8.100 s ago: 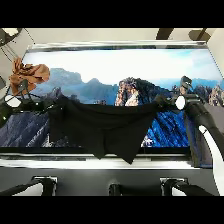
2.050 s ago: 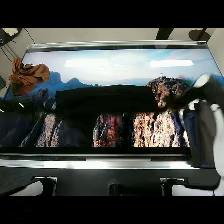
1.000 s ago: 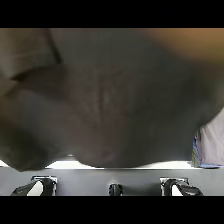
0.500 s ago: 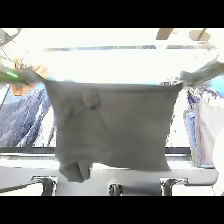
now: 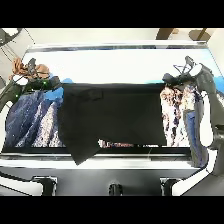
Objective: Fold the shirts.
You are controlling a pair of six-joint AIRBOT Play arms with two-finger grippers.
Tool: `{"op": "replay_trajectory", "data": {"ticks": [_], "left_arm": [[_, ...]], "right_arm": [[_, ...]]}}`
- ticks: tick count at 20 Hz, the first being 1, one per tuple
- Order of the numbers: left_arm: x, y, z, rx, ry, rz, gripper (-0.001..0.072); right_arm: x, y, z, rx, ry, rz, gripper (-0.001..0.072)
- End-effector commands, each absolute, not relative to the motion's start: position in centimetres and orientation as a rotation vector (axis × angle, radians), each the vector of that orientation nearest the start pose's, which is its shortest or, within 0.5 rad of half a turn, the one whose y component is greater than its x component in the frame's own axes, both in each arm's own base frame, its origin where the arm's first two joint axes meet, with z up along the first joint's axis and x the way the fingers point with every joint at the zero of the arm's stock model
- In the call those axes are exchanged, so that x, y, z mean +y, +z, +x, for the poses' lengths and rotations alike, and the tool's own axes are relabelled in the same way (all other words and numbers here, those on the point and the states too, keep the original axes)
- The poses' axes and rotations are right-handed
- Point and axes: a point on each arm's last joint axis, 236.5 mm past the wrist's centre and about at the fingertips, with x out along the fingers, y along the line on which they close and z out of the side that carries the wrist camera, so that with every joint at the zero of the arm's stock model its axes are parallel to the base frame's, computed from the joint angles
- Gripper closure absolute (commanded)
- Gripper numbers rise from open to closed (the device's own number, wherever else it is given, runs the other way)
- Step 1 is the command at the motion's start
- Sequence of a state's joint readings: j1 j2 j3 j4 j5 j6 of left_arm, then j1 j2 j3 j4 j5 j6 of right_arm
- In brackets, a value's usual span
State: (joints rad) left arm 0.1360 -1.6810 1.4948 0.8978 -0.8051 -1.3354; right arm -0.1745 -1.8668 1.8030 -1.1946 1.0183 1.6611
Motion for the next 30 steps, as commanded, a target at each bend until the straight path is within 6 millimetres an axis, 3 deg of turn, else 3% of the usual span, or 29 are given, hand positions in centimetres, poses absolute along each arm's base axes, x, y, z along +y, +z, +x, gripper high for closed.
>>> {"op": "replay_trajectory", "data": {"ticks": [1, 4, 6, 8, 10, 13, 15, 16, 17, 18, 20, 22, 24, 26, 28, 30], "left_arm": [[-2.7, 1.4, 55.1, 0.926, -0.208, -0.499, 0.0683], [-1.5, -1.7, 49.3, 1.190, -0.251, -0.410, 0.0684], [-1.4, -3.4, 45.8, 1.343, -0.271, -0.411, 0.0683], [-1.5, -4.6, 44.4, 1.411, -0.279, -0.405, 0.0683], [-1.4, -5.3, 44.4, 1.424, -0.273, -0.405, 0.0684], [-1.7, -6.3, 43.5, 1.480, -0.271, -0.433, 0.0683], [-1.9, -6.3, 42.4, 1.528, -0.290, -0.439, 0.0679], [-1.9, -5.9, 41.8, 1.550, -0.301, -0.438, 0.0566], [-1.5, -5.3, 41.3, 1.572, -0.308, -0.438, 0.0383], [-0.7, -4.5, 40.4, 1.603, -0.307, -0.430, 0.0248], [1.4, -2.7, 38.8, 1.637, -0.272, -0.435, 0.0248], [2.9, -0.7, 37.4, 1.619, -0.229, -0.473, 0.0248], [3.0, -0.3, 34.9, 1.603, -0.201, -0.497, 0.0248], [1.5, -2.5, 30.6, 1.623, -0.207, -0.504, 0.0248], [-0.9, -5.9, 25.3, 1.671, -0.200, -0.562, 0.0248], [-2.8, -8.1, 21.3, 1.690, -0.217, -0.588, 0.0248]], "right_arm": [[-1.9, -1.2, 56.4, 1.103, -0.003, 0.547, 0.0665], [-1.6, -3.7, 48.6, 1.447, 0.016, 0.436, 0.0665], [-0.9, -5.4, 45.3, 1.582, 0.032, 0.444, 0.0665], [-0.2, -7.1, 43.7, 1.643, 0.028, 0.484, 0.0665], [1.5, -8.2, 42.4, 1.690, 0.057, 0.553, 0.0665], [1.6, -9.5, 41.7, 1.714, 0.036, 0.507, 0.0665], [1.4, -9.3, 42.1, 1.697, 0.034, 0.506, 0.0660], [1.2, -8.8, 42.5, 1.681, 0.034, 0.504, 0.0563], [0.8, -7.8, 42.9, 1.659, 0.037, 0.497, 0.0399], [-0.1, -6.5, 42.9, 1.640, 0.043, 0.479, 0.0321], [-2.8, -3.6, 42.3, 1.604, 0.006, 0.474, 0.0302], [-5.5, -1.2, 40.2, 1.616, -0.043, 0.526, 0.0291], [-7.0, 0.0, 38.1, 1.659, -0.077, 0.543, 0.0291], [-7.3, -0.4, 36.8, 1.685, -0.101, 0.507, 0.0290], [-6.0, -1.6, 35.6, 1.708, -0.087, 0.521, 0.0287], [-5.0, -3.0, 34.2, 1.749, -0.072, 0.513, 0.0285]]}}
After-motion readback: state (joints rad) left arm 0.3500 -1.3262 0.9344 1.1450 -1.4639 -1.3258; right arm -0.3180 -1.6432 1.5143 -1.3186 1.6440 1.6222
